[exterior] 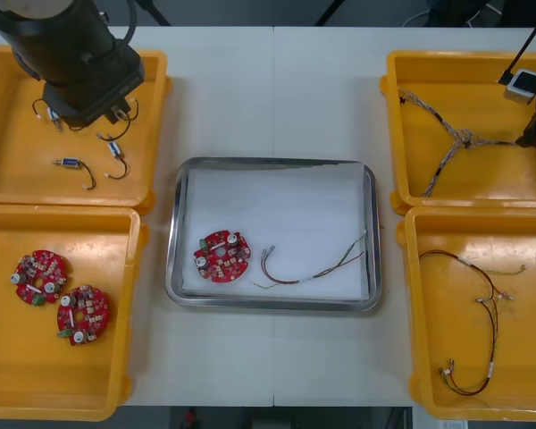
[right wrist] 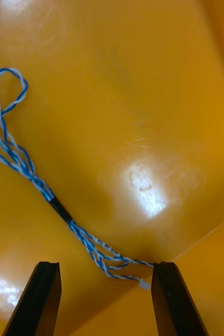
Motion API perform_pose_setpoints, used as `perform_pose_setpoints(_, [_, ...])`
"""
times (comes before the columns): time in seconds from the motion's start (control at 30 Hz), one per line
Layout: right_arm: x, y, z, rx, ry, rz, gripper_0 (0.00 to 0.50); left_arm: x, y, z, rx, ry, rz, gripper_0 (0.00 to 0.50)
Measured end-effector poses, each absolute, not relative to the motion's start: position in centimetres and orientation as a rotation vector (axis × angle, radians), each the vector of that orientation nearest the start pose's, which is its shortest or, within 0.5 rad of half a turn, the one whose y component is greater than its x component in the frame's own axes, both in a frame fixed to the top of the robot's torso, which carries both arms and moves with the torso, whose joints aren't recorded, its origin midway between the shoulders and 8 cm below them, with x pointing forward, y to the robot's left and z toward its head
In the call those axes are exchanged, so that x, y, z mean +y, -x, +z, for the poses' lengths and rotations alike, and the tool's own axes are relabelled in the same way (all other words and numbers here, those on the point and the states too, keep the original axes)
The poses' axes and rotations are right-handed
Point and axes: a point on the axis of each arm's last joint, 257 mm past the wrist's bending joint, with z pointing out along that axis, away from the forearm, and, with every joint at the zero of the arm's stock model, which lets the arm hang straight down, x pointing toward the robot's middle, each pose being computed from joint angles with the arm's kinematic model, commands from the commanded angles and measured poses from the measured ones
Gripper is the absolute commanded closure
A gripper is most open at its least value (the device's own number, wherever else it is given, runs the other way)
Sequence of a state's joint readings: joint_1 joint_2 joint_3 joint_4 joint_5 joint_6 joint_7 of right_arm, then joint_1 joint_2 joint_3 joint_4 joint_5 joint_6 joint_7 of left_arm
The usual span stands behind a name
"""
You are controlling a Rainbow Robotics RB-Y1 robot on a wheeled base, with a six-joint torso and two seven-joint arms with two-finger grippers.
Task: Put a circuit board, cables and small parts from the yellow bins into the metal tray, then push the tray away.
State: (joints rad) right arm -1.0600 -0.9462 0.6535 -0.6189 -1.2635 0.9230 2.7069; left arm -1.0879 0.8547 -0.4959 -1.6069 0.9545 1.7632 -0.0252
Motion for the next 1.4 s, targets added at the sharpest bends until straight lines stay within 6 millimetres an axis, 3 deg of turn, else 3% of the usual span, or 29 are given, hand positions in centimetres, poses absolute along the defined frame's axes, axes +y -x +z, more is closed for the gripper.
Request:
perform_pose_setpoints(0.1, [-46.1, -63.5, -17.0, 2.24, 1.116, -0.448, 0.0, 20.8, -52.6, -8.1, 2.409, 1.165, -0.257, 0.5])
perform_pose_setpoints(0.47, [-44.9, -63.3, -19.2, 2.278, 1.043, -0.355, 0.0, 15.4, -52.5, -12.0, 2.444, 1.075, -0.275, 0.5])
perform_pose_setpoints(0.9, [-43.3, -62.6, -20.5, 2.308, 0.949, -0.204, 0.0, 12.9, -52.1, -16.6, 2.416, 1.082, -0.239, 0.5])
perform_pose_setpoints(1.2, [-44.2, -62.4, -20.6, 2.327, 0.891, -0.193, 0.005, 11.8, -51.7, -19.6, 2.405, 1.03, -0.197, 0.5])
perform_pose_setpoints(1.23, [-44.3, -62.4, -20.6, 2.328, 0.884, -0.195, 0.074, 11.7, -51.6, -19.9, 2.405, 1.022, -0.192, 0.5])
perform_pose_setpoints(1.27, [-44.5, -62.3, -20.6, 2.331, 0.877, -0.196, 0.185, 11.6, -51.5, -20.3, 2.406, 1.013, -0.188, 0.5])
perform_pose_setpoints(1.3, [-44.7, -62.3, -20.7, 2.334, 0.871, -0.198, 0.25, 11.4, -51.4, -20.6, 2.408, 1.006, -0.187, 0.5])
perform_pose_setpoints(1.33, [-44.9, -62.2, -20.7, 2.338, 0.866, -0.199, 0.367, 11.3, -51.3, -20.9, 2.411, 0.999, -0.186, 0.5])
perform_pose_setpoints(1.4, [-45.3, -62.1, -20.8, 2.344, 0.855, -0.203, 0.478, 11.0, -51.1, -21.5, 2.416, 0.991, -0.184, 0.5])
